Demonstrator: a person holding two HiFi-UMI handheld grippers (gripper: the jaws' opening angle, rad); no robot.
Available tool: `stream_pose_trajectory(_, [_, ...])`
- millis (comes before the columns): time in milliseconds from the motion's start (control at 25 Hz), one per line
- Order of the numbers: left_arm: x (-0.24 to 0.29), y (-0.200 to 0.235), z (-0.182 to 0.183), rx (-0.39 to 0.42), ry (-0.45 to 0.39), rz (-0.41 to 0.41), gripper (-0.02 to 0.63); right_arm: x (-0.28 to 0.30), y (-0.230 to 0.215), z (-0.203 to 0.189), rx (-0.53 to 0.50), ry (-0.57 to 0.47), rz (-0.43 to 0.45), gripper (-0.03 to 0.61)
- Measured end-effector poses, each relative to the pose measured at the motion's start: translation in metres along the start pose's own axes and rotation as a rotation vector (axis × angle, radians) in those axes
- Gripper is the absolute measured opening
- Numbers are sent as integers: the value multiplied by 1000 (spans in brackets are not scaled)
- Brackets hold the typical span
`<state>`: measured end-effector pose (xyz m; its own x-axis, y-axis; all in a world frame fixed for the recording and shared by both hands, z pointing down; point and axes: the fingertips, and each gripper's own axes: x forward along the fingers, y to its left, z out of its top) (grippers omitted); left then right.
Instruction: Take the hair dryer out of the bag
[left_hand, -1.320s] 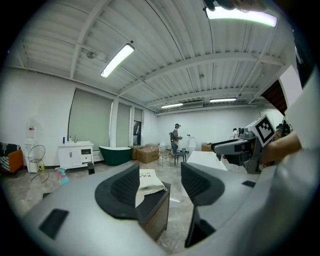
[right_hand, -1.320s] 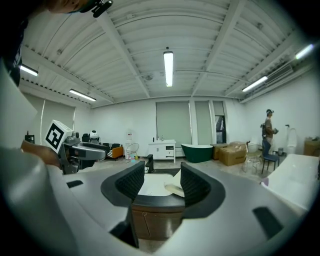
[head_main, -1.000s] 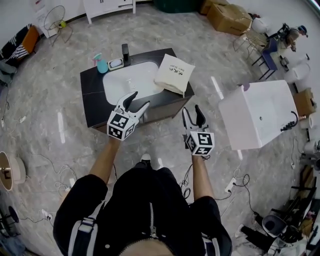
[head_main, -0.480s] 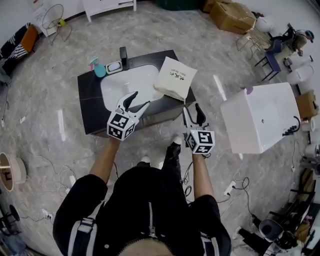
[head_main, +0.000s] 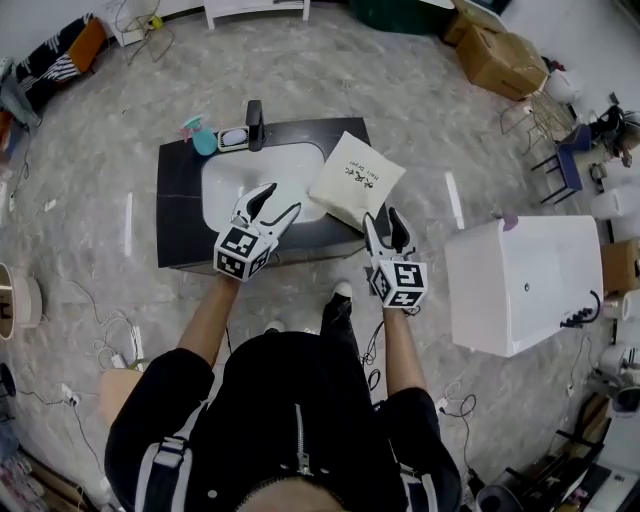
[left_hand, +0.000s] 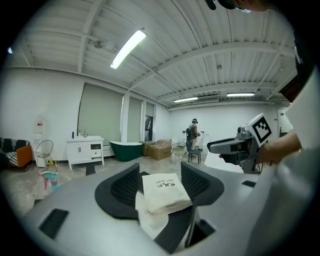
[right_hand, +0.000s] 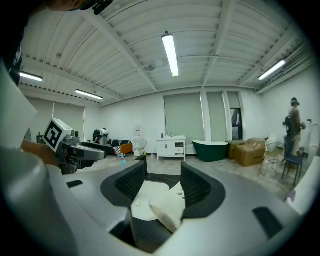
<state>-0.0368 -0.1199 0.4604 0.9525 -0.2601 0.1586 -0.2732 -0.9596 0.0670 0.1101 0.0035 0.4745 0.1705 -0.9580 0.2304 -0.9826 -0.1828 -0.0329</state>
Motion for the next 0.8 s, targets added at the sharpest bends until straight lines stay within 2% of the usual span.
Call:
stream_pose_trajectory(360, [57,16,6,-38,16,191,262,75,-53,11,-11,39,210,224])
stream_pose_trajectory(800, [79,21,0,-88,22,417,264,120,-81,4,-59,88,442,225])
